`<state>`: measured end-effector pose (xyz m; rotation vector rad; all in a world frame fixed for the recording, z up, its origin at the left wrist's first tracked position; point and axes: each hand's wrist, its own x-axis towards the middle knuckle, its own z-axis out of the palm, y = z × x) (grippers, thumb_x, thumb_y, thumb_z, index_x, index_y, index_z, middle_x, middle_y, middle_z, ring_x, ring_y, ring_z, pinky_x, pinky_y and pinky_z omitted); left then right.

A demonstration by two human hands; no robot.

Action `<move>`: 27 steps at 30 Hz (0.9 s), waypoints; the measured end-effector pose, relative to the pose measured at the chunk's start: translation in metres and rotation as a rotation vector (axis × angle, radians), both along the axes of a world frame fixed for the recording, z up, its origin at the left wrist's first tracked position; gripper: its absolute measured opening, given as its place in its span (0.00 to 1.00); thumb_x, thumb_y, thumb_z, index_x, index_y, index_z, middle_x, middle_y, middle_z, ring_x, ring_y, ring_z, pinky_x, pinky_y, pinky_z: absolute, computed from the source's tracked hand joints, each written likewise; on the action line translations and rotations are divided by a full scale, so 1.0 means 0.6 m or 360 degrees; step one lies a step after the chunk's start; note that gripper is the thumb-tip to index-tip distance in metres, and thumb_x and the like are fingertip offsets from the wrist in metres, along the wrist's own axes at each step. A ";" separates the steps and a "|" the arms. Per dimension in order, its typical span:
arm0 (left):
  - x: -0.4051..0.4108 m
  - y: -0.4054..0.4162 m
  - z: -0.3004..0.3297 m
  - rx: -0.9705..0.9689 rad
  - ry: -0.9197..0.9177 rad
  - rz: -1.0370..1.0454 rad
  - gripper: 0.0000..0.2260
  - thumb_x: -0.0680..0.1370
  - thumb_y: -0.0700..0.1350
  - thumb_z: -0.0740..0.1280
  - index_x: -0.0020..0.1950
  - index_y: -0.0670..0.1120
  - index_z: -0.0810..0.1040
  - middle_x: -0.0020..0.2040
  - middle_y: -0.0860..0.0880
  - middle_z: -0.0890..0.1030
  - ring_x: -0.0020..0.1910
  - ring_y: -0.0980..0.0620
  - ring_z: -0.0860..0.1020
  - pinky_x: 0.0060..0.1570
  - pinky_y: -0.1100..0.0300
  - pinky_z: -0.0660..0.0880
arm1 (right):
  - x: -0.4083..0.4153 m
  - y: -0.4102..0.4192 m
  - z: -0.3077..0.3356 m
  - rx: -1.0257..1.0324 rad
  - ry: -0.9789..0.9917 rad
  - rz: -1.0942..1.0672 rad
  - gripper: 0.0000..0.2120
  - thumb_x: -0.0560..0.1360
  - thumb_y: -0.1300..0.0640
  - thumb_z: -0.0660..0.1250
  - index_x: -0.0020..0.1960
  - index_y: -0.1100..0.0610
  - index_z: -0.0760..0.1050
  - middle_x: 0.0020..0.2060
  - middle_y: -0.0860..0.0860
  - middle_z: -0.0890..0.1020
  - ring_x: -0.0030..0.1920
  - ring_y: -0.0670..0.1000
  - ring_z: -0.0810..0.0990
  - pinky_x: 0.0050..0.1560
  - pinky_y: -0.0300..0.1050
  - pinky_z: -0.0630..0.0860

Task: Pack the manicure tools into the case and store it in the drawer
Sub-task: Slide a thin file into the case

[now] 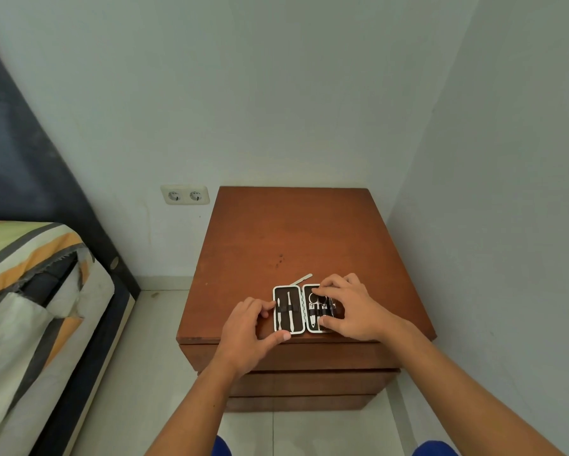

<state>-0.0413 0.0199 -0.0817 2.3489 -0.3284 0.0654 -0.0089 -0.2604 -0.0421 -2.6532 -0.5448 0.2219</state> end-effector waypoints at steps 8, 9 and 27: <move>0.000 -0.001 0.001 -0.0034 0.0020 0.0004 0.25 0.71 0.63 0.77 0.63 0.57 0.76 0.54 0.64 0.74 0.55 0.64 0.72 0.48 0.68 0.70 | 0.072 0.023 0.024 0.0266 -0.0126 -0.0395 0.08 0.82 0.52 0.68 0.58 0.44 0.84 0.53 0.39 0.79 0.59 0.47 0.73 0.66 0.48 0.69; 0.000 0.000 0.001 -0.0036 0.0024 0.0001 0.25 0.71 0.63 0.77 0.64 0.57 0.76 0.54 0.64 0.74 0.55 0.64 0.72 0.48 0.68 0.70 | 0.083 0.029 0.027 0.0235 -0.0112 -0.0378 0.08 0.82 0.52 0.69 0.57 0.43 0.85 0.53 0.40 0.79 0.59 0.48 0.73 0.65 0.50 0.71; 0.001 0.002 0.001 -0.0066 0.0000 -0.0014 0.26 0.70 0.65 0.77 0.63 0.56 0.77 0.53 0.62 0.75 0.55 0.64 0.72 0.50 0.67 0.71 | 0.132 0.012 0.055 0.0883 0.0314 -0.0572 0.04 0.74 0.58 0.79 0.47 0.53 0.86 0.42 0.47 0.86 0.41 0.42 0.80 0.46 0.37 0.75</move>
